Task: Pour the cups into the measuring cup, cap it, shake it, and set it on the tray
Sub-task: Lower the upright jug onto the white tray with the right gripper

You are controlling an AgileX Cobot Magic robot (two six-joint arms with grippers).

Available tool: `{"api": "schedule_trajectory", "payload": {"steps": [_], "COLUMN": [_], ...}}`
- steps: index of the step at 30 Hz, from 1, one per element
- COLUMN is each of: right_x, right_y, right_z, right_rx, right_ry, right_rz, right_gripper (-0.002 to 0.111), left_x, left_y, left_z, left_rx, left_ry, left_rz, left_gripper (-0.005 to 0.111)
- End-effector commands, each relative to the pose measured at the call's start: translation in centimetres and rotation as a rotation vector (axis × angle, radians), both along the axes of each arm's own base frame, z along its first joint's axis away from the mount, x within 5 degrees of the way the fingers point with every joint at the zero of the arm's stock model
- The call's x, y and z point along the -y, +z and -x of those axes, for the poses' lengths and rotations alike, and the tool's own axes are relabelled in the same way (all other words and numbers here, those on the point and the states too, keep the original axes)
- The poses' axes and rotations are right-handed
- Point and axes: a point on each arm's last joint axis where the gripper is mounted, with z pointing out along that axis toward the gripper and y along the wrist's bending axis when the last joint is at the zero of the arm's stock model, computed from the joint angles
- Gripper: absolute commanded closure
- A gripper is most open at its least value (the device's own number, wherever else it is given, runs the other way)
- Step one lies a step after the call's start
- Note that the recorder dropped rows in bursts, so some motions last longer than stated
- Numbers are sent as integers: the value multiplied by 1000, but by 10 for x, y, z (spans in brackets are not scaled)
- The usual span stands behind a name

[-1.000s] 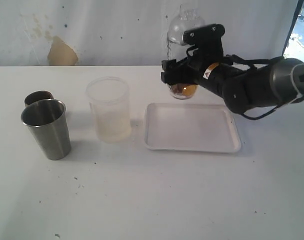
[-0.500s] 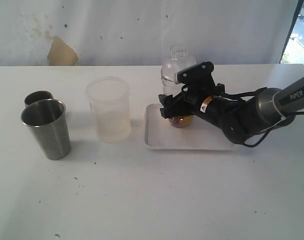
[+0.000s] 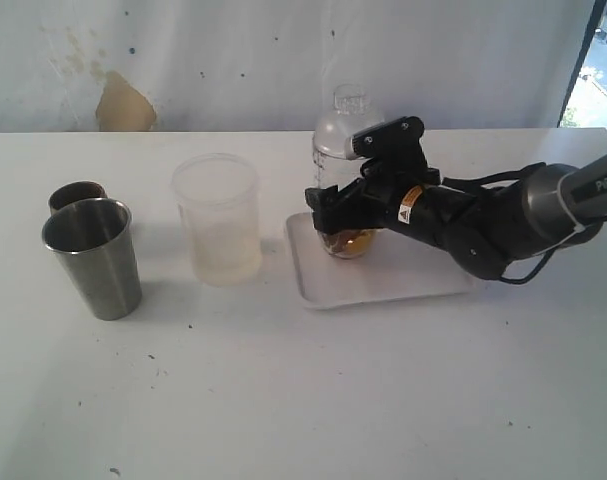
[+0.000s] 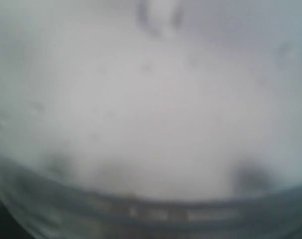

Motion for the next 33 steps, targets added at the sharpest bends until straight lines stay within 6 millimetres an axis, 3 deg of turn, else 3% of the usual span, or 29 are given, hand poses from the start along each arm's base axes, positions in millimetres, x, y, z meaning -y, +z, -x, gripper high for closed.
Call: {"api": "schedule_trajectory", "payload": {"steps": [1,9,16,19,25,28,33], "right_x": [0,5,2,1,3,4,6], "right_y": [28,15,10,9,6,2,1], "right_z": [4,7,16,17,18,19,20], "right_rx": [35,-82,-17,-8,-47,-77,-110], "right_ry": [17,-16,36,42,28,17,6], "right_rz": [-46,28,-32,-41,-15,5,30], "right_gripper": [95,95,94,81,31,23,23], "left_x": [0,0,0,0,0,0,0], "left_y": [0,0,0,0,0,0,0], "left_z": [0,0,0,0,0,0,0], "left_rx": [9,9,9,9,9,9,9], "left_ry": [-3,-3,-3,-3,-3,-3,-3], "left_rz": [10,10,10,10,10,10,10], "left_gripper": [107,107,107,107,107,107,107]}}
